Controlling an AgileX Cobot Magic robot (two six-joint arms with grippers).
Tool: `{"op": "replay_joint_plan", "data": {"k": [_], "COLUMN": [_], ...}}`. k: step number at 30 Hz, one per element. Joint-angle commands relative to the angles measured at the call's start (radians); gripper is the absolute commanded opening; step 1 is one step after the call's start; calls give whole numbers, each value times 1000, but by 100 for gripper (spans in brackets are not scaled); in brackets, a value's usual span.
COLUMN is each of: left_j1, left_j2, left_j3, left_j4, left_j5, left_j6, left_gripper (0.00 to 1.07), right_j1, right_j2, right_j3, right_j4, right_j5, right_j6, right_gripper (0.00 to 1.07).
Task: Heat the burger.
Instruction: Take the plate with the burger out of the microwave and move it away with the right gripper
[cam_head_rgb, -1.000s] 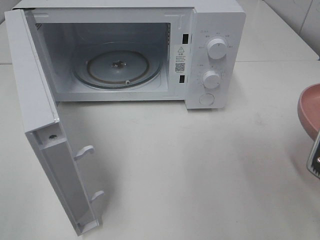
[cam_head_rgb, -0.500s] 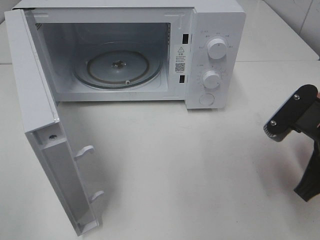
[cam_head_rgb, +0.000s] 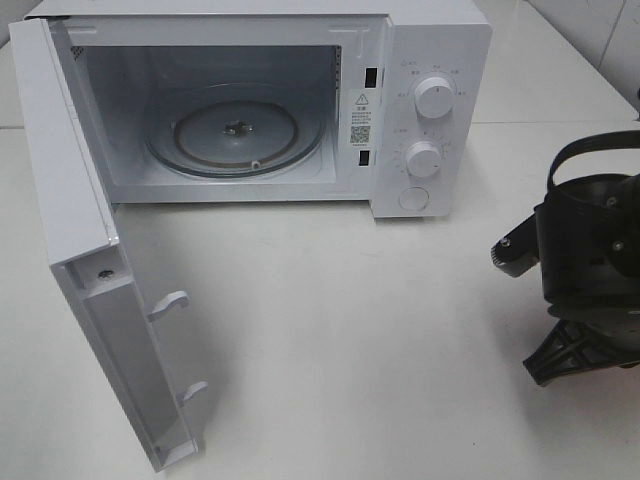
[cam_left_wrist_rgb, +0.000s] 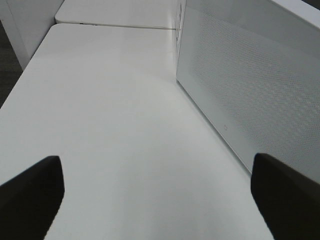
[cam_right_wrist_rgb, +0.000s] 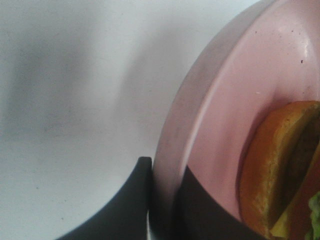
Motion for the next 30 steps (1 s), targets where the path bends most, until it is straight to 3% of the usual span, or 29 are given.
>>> {"op": "replay_joint_plan", "data": {"k": [1,14,23,30], "left_j1": [3,3,3,3], "left_j2": [-21,-21,-21,-21], "left_j3": [3,3,3,3], "left_j4": [-1,-1,-1,-1], "left_j5": [-2,-2,-2,-2], "left_j6": [-4,-4,-4,-4], "left_gripper": [96,96,96,96], "right_j1": [-12,-121,-134,-131], "right_j2": [42,166,180,165], "right_j3": [-4,20,68,72], "right_j4": [-61,-112,-128,-120], "right_j5": [21,-138,-190,-191], "right_j6": [53,145,206,197], "right_gripper": [0,0,3,21]}}
